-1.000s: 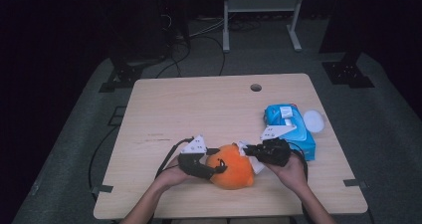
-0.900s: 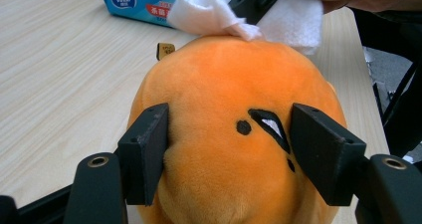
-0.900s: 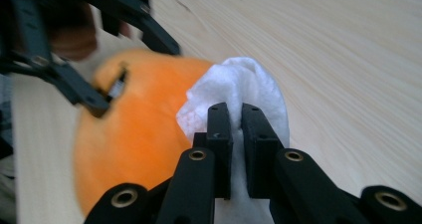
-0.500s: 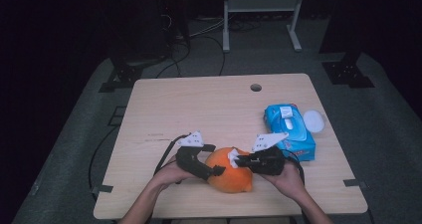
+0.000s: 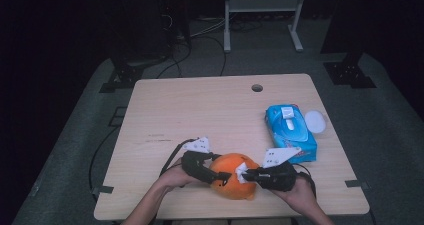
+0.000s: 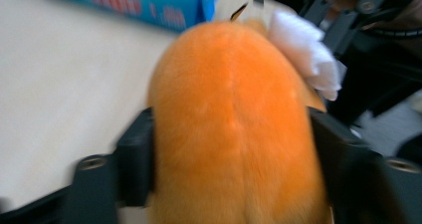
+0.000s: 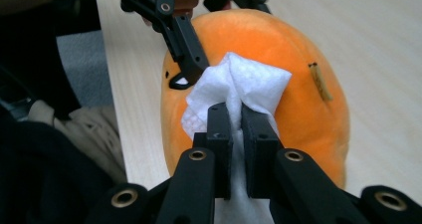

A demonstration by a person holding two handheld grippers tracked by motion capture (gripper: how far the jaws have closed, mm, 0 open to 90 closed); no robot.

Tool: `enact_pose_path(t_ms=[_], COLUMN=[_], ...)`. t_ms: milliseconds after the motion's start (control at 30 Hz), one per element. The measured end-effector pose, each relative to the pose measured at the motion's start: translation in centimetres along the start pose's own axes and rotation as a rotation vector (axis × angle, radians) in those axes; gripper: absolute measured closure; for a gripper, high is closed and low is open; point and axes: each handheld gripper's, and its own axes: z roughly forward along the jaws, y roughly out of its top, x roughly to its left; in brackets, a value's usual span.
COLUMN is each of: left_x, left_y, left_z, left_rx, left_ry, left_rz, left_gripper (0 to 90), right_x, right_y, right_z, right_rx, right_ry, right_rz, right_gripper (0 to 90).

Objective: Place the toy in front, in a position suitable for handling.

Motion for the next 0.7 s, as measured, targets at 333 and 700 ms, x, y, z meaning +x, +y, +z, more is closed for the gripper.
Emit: enact_pose_path(t_ms=[333,700], left_x=[0.3,0.8], left_y=[-1.7,-0.9], left_z=[1.0,0.0], left_rx=[-0.068,0.007], left_ry=[0.110,0.087], left_rz=[0.247,0.123], left_gripper=[35.0,16.3], right_x=[-2.9,-5.5], right_y=[2.1,0.2], right_z=[-1.7,0.2], right_rx=[-0.133,-0.070], right_ry=[-0.100,-0.082], right_rz=[0.045,0.138], right_gripper=[83.1,83.1])
